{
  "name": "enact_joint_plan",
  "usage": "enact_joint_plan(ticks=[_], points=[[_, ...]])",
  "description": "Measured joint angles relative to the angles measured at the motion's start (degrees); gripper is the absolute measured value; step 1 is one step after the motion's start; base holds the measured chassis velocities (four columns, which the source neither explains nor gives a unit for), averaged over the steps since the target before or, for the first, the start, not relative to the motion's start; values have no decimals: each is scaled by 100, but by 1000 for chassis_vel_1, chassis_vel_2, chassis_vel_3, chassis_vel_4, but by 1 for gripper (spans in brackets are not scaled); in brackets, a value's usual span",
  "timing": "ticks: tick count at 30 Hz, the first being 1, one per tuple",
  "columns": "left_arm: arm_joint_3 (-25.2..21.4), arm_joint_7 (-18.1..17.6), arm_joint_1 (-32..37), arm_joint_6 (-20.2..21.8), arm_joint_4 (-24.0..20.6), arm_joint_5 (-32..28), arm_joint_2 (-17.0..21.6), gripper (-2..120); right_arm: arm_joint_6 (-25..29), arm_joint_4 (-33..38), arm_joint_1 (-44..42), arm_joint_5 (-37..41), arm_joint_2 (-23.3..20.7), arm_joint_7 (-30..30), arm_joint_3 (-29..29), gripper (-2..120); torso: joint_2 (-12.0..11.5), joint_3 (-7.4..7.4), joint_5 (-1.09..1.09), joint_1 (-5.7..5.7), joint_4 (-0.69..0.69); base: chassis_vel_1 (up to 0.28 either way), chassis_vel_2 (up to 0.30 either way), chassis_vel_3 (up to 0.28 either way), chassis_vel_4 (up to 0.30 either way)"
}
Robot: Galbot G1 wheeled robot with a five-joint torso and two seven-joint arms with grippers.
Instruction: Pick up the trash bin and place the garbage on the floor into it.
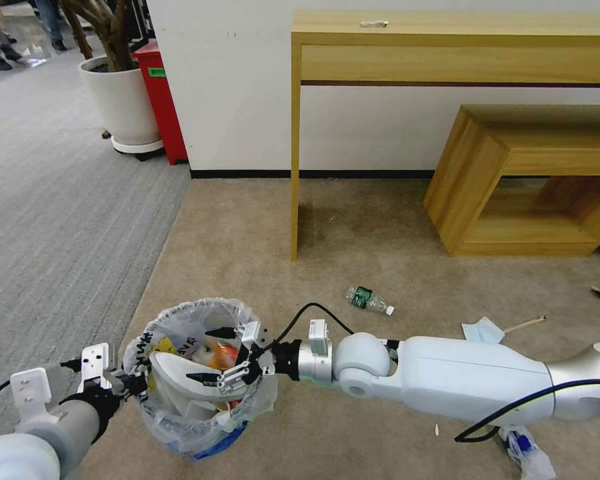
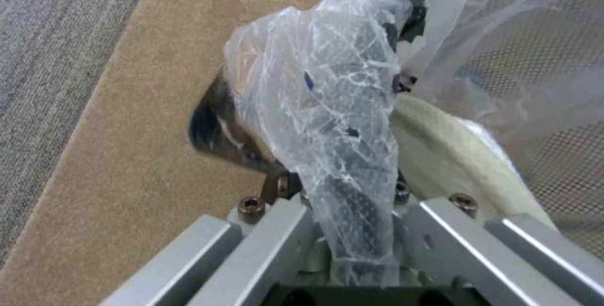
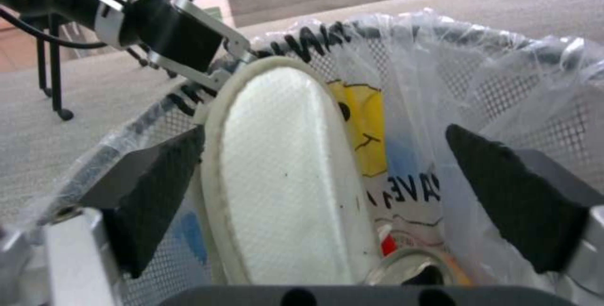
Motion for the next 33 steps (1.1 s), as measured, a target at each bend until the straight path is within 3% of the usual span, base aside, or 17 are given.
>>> enact_joint_plan(ticks=[14,18,20,28,33], points=[[-29,0,41,-7,17,55,-34,1,79,133,34,-29,15,-2,106,99,0,0,0,0,0,0,0,0,0],[-30,-1,42,-12,38,79,-51,1,265,138,-104,-98,61,-2,314,98,0,0,0,0,0,0,0,0,0],[-82,-259,41,-22,103,189,-53,1,425,127,-228,-96,84,39,543,98,0,0,0,0,-2,0,0,0,0],[-48,-174,20,-19,123,146,-66,1,719,208,-552,-26,183,46,1266,99,0,0,1,0,-2,0,0,0,0],[-41,-134,13,-15,130,121,-57,1,760,201,-658,0,209,43,1412,98,0,0,0,0,0,0,0,0,0]])
